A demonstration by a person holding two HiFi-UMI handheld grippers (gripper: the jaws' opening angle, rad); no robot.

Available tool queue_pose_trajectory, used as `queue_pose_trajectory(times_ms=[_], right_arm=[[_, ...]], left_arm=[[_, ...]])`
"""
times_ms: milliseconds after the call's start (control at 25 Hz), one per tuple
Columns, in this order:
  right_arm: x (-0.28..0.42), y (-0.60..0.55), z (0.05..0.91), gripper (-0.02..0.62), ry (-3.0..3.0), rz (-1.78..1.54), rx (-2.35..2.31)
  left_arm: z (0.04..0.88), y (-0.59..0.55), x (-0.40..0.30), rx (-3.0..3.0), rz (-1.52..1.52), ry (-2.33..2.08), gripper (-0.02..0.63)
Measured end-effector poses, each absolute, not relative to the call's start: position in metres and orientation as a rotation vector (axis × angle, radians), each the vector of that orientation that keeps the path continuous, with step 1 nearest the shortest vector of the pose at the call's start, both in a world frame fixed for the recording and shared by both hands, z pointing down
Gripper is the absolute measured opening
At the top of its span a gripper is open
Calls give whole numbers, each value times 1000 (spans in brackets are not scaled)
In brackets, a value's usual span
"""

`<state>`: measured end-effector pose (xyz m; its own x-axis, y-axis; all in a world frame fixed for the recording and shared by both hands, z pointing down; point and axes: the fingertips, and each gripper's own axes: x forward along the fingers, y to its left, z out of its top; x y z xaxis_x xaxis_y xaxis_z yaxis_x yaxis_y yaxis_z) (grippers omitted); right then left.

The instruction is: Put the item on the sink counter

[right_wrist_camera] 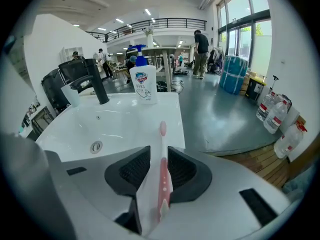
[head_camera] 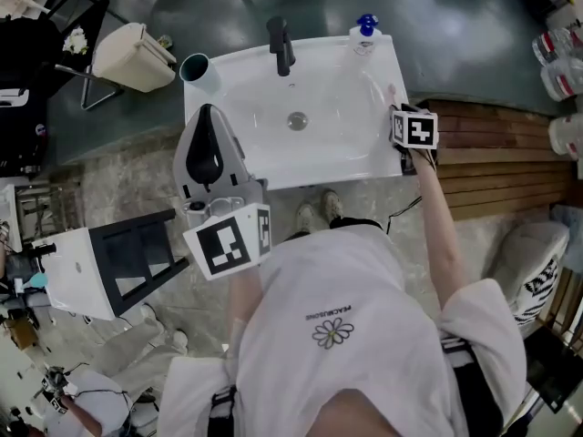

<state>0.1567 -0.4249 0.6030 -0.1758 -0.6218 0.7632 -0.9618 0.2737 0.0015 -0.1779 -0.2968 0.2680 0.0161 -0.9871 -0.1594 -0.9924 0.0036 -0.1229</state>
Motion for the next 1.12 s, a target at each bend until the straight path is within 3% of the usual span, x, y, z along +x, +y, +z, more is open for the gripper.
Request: queue_pose_trajectory(times_ms=[680,1120], right_arm=[[145,-466,427,89,-2147,298,1717],[89,-403,250,37,-2462,-278,1906]], left_arm=[[253,-291,-182,-2074,103,2055,15],[239,-285,-184,-2064,154,2027,15]])
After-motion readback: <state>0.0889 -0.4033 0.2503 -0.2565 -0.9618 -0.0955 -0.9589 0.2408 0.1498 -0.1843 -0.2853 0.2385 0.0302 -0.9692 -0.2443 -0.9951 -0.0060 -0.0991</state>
